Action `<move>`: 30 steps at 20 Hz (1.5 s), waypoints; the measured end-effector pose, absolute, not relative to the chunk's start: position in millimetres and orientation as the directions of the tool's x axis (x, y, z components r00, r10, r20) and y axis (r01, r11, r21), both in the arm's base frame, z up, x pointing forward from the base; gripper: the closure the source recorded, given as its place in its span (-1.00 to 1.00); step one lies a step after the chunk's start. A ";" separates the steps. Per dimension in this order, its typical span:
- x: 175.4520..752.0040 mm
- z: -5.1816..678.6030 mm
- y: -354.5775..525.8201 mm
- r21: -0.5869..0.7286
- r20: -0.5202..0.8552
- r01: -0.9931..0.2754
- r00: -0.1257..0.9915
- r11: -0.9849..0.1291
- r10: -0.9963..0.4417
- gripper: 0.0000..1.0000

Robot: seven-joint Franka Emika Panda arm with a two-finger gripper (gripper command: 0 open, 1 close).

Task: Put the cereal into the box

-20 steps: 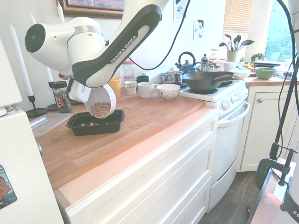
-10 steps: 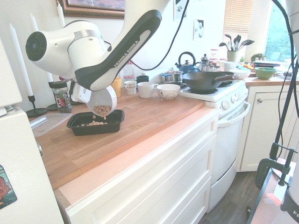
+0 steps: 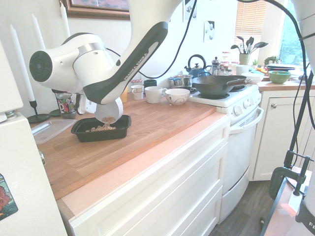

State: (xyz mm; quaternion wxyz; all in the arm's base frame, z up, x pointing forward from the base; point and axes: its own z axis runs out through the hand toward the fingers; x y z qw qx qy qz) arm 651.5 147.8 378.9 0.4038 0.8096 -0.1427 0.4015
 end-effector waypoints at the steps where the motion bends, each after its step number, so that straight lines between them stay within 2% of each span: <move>1: 651.2 378.9 149.0 0.538 0.766 -0.556 0.636 -0.634 0.093 1.00; 21: 652.5 395.9 160.0 0.585 0.785 -0.558 0.571 -0.589 0.239 1.00; 30: 642.1 381.7 173.7 0.618 0.769 -0.549 0.571 -0.562 0.288 1.00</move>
